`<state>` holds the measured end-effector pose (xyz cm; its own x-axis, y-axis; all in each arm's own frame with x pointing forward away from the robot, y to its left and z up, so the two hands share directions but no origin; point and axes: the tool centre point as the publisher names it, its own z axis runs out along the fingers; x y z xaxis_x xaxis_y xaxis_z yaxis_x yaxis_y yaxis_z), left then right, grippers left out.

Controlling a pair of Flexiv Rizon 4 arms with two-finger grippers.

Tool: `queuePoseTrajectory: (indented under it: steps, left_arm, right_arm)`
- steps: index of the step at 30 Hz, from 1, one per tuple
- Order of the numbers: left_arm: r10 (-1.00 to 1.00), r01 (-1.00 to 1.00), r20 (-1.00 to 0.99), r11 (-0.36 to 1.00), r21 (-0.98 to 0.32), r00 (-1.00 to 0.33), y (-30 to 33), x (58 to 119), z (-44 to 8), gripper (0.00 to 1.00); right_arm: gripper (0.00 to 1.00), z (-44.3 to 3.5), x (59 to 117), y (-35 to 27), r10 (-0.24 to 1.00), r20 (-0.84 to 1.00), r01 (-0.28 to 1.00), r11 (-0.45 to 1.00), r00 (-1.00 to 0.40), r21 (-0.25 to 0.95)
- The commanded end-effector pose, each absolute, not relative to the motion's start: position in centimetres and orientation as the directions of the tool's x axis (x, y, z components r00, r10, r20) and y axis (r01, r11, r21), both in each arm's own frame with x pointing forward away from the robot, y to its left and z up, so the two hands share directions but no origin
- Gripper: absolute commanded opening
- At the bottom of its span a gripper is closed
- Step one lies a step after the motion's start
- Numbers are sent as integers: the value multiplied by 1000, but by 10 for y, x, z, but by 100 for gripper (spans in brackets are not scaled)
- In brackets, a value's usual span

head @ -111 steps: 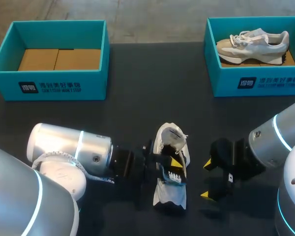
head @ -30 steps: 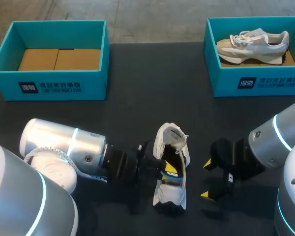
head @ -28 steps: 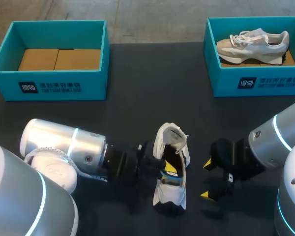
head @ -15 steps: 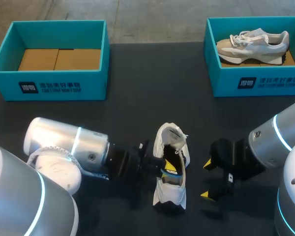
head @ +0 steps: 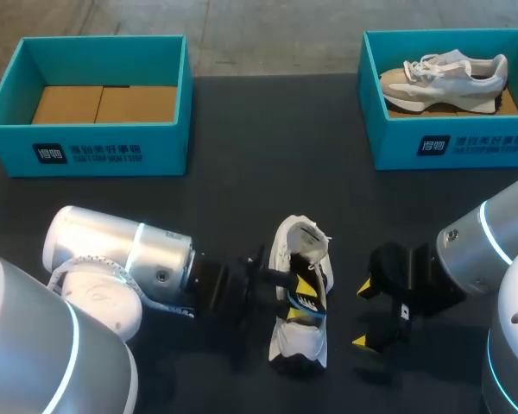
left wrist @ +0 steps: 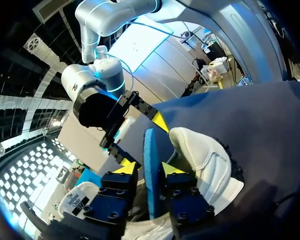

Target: Take the shoe out of the shoebox, open the shoe tongue, remove and reinsert the insole, then place the shoe into the shoebox

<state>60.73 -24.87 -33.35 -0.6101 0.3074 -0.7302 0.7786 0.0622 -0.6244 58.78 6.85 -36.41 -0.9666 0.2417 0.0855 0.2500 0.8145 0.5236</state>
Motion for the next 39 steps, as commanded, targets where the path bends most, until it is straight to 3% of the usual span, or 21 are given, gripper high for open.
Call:
queuePoseTrajectory:
  steps: [1,3,28,30,32,35,39]
  left_arm:
    - [318,781,-730,58,-621,-605,-245,601,-329,6]
    - [323,782,-731,53,-621,-602,-245,599,-329,0]
    - [325,780,-721,101,-617,-612,-247,615,-355,0]
    - [322,780,-722,93,-619,-612,-245,611,-351,24]
    - [319,779,-724,87,-620,-612,-243,609,-347,33]
    - [315,780,-727,77,-621,-610,-240,604,-341,37]
    - [311,783,-734,62,-618,-604,-238,598,-331,34]
  right_arm:
    - [100,-363,586,68,243,83,250,814,-966,524]
    - [100,-363,586,68,243,83,250,814,-966,524]
    - [100,-363,586,68,243,83,250,814,-966,524]
    - [100,-363,586,68,243,83,250,814,-966,524]
    - [100,-363,586,68,243,83,250,814,-966,524]
    - [100,-363,586,68,243,83,250,814,-966,524]
    - [100,-363,586,68,243,83,250,814,-966,524]
